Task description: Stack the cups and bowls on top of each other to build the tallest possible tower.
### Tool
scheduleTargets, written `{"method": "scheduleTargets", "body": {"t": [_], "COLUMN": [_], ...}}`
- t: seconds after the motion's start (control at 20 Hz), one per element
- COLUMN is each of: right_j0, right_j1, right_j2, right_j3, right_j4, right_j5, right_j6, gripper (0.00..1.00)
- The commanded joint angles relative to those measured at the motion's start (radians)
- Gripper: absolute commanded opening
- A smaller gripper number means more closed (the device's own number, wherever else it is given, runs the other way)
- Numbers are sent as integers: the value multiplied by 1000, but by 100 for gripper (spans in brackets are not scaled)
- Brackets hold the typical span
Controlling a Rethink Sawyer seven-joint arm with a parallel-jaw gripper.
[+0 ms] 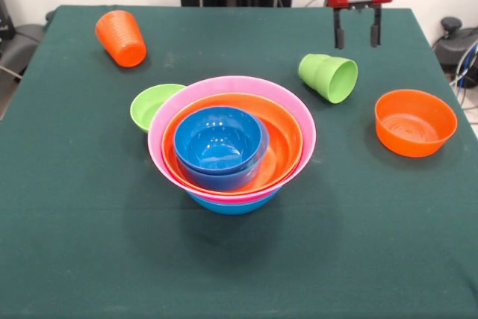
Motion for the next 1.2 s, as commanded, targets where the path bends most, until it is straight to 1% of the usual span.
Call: {"method": "scheduleTargets", "body": {"t": [0.05,0.3,0.6,0.8,0.95,1.2], "right_j0": [41,43,38,54,32,29], "right_j1": [72,89,85,89,105,103], "right_j2": [-48,-77,-93,-133,-110,-98], "right_j3": [-70,-82,-86,-101,-110,-119], "right_j4": [54,46,37,33,18,11], "right_j5": [-72,-74,-50,-33,-52,-42], "right_j6": [157,131,114,96,95,89], "gripper": [100,100,100,100,100,100]}}
